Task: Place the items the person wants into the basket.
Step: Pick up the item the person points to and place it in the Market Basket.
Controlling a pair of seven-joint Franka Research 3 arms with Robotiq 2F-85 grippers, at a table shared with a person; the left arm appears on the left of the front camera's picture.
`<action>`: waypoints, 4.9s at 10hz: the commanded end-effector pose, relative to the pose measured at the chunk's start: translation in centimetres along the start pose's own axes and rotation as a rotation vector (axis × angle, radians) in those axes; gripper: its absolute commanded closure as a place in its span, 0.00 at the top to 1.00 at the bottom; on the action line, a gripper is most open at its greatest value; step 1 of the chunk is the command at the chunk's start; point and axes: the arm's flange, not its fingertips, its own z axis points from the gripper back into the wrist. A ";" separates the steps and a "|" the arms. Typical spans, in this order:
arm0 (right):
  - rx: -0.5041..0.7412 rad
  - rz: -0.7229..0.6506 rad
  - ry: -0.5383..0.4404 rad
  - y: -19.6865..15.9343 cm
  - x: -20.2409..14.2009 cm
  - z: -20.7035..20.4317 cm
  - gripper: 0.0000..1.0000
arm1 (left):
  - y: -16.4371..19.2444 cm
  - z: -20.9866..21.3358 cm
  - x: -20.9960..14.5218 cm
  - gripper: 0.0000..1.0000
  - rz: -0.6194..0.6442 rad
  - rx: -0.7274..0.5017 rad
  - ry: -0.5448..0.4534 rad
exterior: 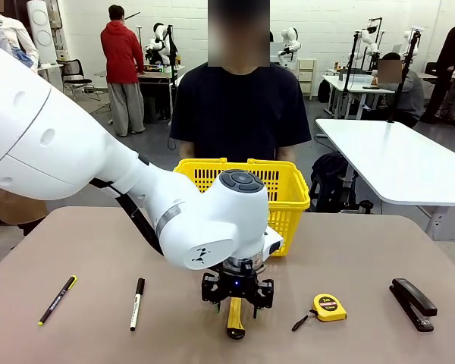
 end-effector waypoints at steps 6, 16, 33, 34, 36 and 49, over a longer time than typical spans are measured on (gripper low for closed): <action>0.014 0.014 -0.011 0.0 0.0 0.1 1.00 | -1.1 -1.1 -0.2 0.00 0.013 0.086 -0.019; 0.014 0.014 -0.011 0.0 0.0 0.1 1.00 | 6.6 26.8 -3.9 0.04 -0.211 -0.102 -0.195; 0.014 0.014 -0.011 0.0 0.0 0.1 1.00 | 3.1 23.1 17.6 0.04 -0.596 0.131 -0.163; 0.014 0.014 -0.011 0.0 0.0 0.1 1.00 | 2.8 23.2 17.6 0.26 -0.577 0.132 -0.170; 0.014 0.014 -0.011 0.0 0.0 0.1 1.00 | 2.3 20.9 19.1 0.26 -0.698 0.090 -0.158; 0.014 0.014 -0.011 0.0 0.0 0.1 1.00 | 2.1 13.4 24.2 1.00 -0.762 0.008 0.009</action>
